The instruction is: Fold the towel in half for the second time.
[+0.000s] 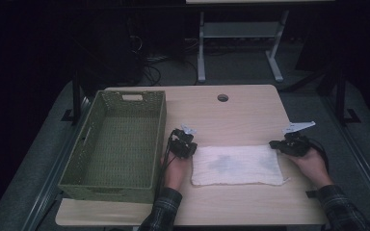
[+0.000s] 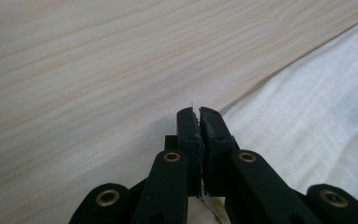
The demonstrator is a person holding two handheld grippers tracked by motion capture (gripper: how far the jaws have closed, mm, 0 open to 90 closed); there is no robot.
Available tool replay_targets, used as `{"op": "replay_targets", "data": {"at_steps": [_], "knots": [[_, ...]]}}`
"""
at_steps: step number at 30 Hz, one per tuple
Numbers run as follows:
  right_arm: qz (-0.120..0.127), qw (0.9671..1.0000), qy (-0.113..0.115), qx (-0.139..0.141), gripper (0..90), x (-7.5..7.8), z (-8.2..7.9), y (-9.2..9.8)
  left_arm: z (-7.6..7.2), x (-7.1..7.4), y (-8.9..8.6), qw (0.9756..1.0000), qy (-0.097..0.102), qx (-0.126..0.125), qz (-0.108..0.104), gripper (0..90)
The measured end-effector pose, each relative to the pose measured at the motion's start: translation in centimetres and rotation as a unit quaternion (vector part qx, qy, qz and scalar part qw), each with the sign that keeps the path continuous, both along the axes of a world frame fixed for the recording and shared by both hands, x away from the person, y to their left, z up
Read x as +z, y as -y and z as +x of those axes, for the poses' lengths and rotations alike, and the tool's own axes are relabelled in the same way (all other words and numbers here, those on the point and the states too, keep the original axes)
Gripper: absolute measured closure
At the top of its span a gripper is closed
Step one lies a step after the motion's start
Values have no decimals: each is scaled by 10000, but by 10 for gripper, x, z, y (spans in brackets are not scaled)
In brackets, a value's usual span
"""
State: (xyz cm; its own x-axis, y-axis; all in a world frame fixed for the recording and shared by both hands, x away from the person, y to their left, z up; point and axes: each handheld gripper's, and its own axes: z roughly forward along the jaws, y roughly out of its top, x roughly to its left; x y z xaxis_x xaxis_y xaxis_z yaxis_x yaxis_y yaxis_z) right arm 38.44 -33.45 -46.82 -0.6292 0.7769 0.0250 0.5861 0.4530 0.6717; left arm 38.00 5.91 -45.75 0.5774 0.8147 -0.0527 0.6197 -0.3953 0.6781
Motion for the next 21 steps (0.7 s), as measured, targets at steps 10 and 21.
{"op": "replay_targets", "data": {"at_steps": [10,21], "knots": [[188,9995,110,-224,869,6,15,11,14,17,4,9996,240,-76,-143,875],[367,9984,393,-156,868,26,-5,18,-3,34,-2,9970,590,-243,-428,876]]}}
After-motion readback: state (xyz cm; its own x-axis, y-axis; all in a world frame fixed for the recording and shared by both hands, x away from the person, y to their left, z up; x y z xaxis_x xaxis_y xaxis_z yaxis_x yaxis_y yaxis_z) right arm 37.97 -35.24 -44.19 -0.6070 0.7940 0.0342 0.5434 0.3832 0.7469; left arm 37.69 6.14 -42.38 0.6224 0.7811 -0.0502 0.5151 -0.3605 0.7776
